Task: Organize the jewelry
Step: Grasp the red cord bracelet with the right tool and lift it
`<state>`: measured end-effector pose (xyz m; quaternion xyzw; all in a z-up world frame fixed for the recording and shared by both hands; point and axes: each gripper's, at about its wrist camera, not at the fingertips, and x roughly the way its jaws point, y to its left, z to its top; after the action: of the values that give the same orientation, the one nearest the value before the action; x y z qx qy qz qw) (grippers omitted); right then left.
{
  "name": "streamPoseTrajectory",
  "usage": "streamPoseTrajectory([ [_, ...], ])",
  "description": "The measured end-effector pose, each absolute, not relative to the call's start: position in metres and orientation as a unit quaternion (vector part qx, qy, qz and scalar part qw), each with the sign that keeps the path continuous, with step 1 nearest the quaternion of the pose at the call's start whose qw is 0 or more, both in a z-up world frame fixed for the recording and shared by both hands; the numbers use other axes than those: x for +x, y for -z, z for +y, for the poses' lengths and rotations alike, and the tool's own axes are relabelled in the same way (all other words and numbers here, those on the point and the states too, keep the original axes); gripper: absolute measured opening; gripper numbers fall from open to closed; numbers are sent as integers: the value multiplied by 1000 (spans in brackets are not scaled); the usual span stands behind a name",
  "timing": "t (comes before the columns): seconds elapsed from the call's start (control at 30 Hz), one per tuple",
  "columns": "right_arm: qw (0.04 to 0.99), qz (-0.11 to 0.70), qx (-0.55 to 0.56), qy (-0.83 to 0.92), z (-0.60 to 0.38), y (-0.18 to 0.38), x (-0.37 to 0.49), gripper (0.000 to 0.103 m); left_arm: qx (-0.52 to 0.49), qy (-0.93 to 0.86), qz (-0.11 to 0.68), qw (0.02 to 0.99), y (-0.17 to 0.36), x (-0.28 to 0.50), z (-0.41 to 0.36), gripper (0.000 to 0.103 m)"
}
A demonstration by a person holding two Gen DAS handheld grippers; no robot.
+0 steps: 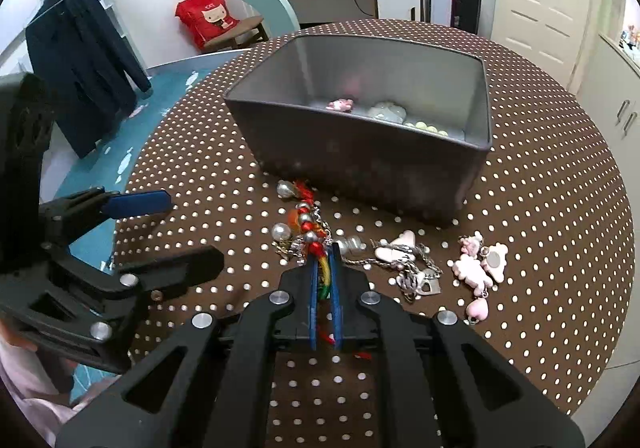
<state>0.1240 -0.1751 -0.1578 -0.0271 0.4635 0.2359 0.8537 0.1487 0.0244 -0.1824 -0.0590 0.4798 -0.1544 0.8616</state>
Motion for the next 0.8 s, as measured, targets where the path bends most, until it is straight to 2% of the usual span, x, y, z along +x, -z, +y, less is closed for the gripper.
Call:
streamPoseTrajectory([
  [0.2, 854, 463, -6, -239, -180, 155, 124, 3, -59, 150, 483, 861, 186, 149, 24, 97],
  [0.37, 878, 407, 22, -252, -199, 111, 114, 3, -56, 160, 481, 860, 184, 152, 16, 97],
  [0.57, 902, 361, 38, -235, -224, 79, 98, 3, -4, 186, 437, 880, 173, 151, -11, 97],
  [0.8, 891, 381, 67, -239, -235, 93, 109, 3, 12, 194, 448, 872, 180, 157, -29, 96],
])
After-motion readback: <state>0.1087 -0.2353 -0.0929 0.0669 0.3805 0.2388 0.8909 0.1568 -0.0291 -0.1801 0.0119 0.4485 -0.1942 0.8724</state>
